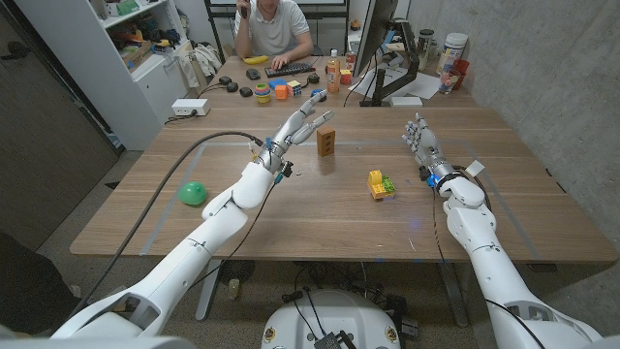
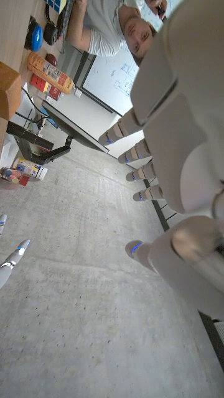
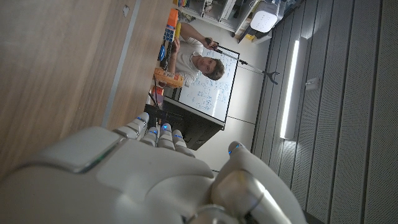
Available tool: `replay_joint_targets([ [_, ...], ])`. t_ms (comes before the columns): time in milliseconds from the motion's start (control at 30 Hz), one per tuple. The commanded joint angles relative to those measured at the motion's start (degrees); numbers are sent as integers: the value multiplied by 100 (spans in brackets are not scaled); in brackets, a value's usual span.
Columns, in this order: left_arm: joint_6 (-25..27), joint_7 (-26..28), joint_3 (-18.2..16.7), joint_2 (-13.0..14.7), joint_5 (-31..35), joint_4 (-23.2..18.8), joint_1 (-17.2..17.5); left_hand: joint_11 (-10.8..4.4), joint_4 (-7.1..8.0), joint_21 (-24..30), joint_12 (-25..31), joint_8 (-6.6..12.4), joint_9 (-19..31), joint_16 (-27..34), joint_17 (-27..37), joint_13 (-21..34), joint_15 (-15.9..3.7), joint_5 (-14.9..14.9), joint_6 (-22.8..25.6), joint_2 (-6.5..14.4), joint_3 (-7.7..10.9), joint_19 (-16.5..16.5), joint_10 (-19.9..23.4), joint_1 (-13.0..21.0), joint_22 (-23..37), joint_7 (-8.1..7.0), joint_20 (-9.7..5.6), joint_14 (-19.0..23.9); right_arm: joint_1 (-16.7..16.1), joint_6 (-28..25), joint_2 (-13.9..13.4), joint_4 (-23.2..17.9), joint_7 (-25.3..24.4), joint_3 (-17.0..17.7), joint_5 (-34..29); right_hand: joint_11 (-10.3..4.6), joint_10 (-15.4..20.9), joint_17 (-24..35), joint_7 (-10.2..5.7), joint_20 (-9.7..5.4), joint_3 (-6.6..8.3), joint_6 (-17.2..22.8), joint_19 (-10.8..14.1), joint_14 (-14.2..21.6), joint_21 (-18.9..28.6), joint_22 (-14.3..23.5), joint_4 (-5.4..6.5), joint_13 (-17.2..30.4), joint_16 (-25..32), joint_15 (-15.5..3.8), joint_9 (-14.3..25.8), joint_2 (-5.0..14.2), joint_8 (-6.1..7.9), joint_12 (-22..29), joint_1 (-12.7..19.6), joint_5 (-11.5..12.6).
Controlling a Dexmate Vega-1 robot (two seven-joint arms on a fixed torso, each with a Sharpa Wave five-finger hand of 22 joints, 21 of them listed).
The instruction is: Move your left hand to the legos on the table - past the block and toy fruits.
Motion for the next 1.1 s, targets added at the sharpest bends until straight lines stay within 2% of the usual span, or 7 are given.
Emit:
replay_joint_targets([
  [33,-65,-360,399,239,1029,-322,-239,-44,-60,-20,1,43,33,-28,21,12,-34,4,60,-15,26,-46,-22,108,8,-2,49,-53,3,22,41,34,68,99,-13,14,21,30,45,-177,-34,35,-3,-11,-22,13,9,26,37,5,16,21,37,11,12,50],
  [233,-123,-539,525,315,1241,-401,-336,-81,-140,-61,-39,47,45,-63,25,22,-28,5,69,-15,53,-112,-146,203,9,-3,66,-126,20,40,46,61,94,112,-13,15,16,30,47,-172,-44,33,1,-9,-27,13,10,25,37,9,16,18,34,8,11,50],
  [667,85,-436,882,468,2461,-743,-487,-106,-227,-97,-66,28,53,-113,30,32,-98,10,25,7,89,-197,-281,313,14,-5,41,-259,27,86,49,103,121,147,1,21,-1,30,44,-162,-66,19,-4,-30,-42,13,14,24,26,19,15,11,26,0,6,49],
  [967,552,-489,1174,565,3369,-933,-586,-125,-251,-100,-69,26,57,-112,32,35,-122,16,16,14,99,-209,-315,342,15,-5,50,-266,-1,91,54,81,120,180,25,22,-14,29,44,-155,-83,7,-4,-38,-51,13,17,24,21,26,14,7,21,-5,0,48],
  [1100,723,-668,1312,526,3469,-787,-710,-109,-268,-104,-74,29,64,-119,39,43,-125,23,16,17,102,-219,-364,359,16,-4,147,-302,-16,104,47,50,128,184,26,30,-21,29,40,-150,-93,-1,-3,-45,-55,13,20,23,18,31,14,5,17,-7,-4,46],
])
